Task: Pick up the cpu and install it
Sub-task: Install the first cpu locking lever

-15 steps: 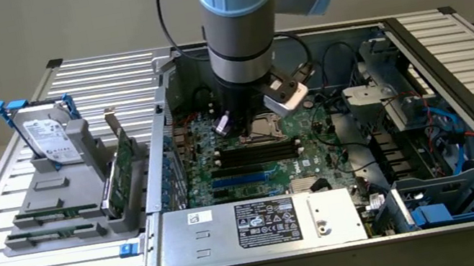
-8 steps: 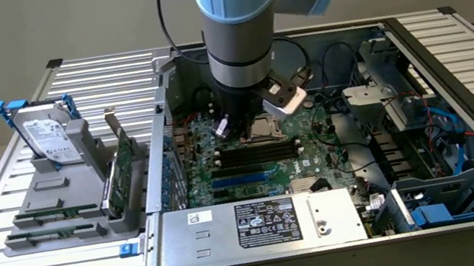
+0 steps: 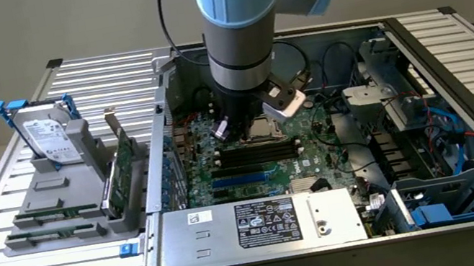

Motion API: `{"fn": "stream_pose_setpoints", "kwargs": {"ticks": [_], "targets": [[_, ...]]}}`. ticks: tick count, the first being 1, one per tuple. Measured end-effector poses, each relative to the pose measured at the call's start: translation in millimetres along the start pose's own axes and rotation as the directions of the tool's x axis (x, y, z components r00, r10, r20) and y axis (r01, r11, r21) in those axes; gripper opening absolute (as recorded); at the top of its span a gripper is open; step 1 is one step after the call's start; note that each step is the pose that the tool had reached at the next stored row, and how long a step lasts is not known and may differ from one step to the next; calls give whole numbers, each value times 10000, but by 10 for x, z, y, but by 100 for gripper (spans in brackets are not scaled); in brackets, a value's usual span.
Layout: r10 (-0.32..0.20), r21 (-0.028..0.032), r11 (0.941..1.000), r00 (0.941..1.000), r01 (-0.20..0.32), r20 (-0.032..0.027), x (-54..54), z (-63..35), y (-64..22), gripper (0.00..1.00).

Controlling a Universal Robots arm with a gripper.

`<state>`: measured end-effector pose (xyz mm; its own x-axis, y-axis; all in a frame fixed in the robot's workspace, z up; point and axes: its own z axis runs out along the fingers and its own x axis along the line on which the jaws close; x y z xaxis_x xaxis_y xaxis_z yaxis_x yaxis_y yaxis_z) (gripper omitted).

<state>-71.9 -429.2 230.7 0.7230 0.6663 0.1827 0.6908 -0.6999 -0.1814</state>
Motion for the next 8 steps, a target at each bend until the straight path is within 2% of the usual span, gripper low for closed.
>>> {"fn": "stream_pose_setpoints", "kwargs": {"ticks": [4,8], "targets": [[13,0,10000,10000,-13,-5,4,3,-3,11],[58,-32,10000,10000,-58,10,18,10,-17,11]]}}
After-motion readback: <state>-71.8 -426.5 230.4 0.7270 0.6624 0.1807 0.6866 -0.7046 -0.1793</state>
